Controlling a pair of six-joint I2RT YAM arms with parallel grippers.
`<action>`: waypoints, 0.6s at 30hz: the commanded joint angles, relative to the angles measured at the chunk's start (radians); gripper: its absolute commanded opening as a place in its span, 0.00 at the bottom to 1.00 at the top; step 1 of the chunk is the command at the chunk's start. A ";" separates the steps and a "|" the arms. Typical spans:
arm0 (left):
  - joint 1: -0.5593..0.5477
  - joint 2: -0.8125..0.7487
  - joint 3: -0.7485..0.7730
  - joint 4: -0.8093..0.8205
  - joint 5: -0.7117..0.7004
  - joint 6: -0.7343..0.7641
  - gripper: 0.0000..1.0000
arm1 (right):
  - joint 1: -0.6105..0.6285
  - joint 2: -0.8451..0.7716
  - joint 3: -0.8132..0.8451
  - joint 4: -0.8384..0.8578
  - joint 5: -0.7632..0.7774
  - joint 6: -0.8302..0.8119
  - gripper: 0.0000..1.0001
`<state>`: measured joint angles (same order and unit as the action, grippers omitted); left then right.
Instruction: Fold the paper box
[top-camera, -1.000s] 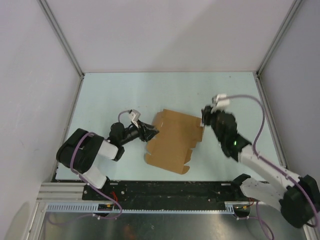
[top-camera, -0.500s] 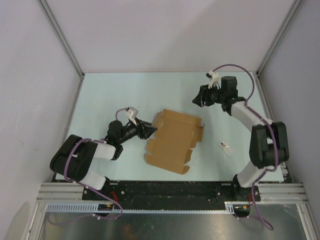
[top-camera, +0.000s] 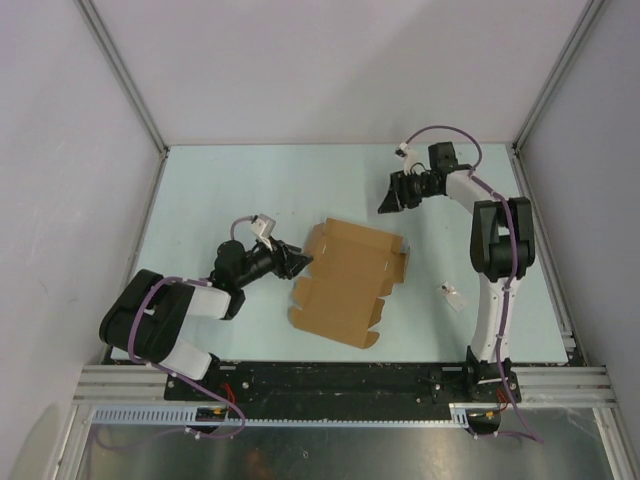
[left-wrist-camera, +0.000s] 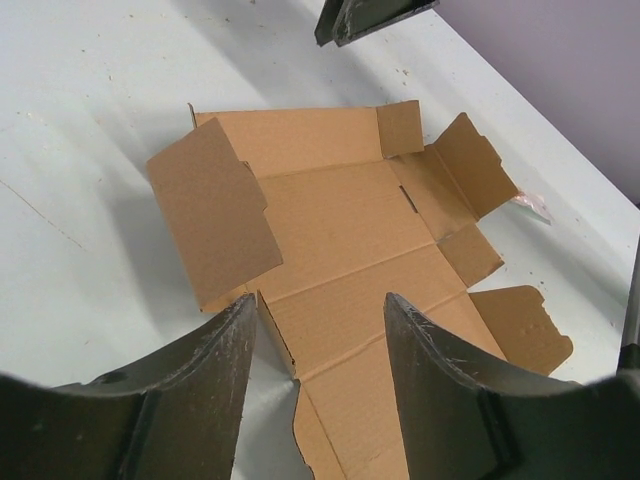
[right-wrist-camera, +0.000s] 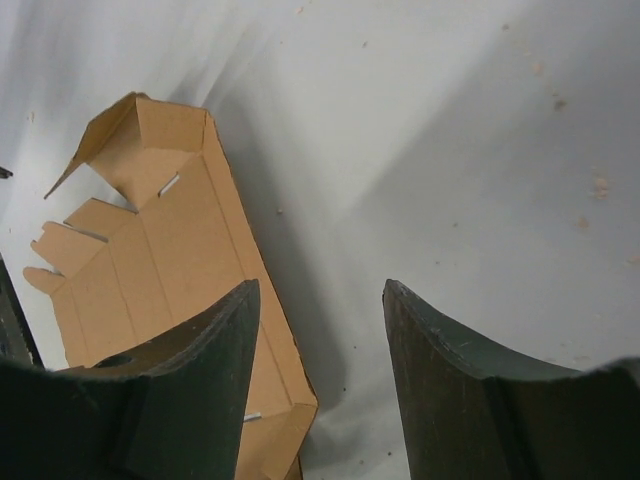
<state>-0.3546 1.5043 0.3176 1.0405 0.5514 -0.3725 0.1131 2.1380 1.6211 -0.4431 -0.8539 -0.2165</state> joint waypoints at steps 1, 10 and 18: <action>0.006 -0.015 0.023 0.016 -0.007 0.021 0.60 | 0.043 0.045 0.066 -0.143 -0.014 -0.084 0.58; 0.011 -0.039 0.020 -0.016 -0.030 0.033 0.62 | 0.077 0.083 0.056 -0.140 0.013 -0.090 0.58; 0.009 -0.041 0.023 -0.026 -0.039 0.041 0.62 | 0.074 0.102 0.074 -0.141 0.043 -0.101 0.57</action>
<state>-0.3500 1.4899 0.3176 1.0046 0.5247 -0.3573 0.1921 2.2185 1.6478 -0.5751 -0.8181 -0.2943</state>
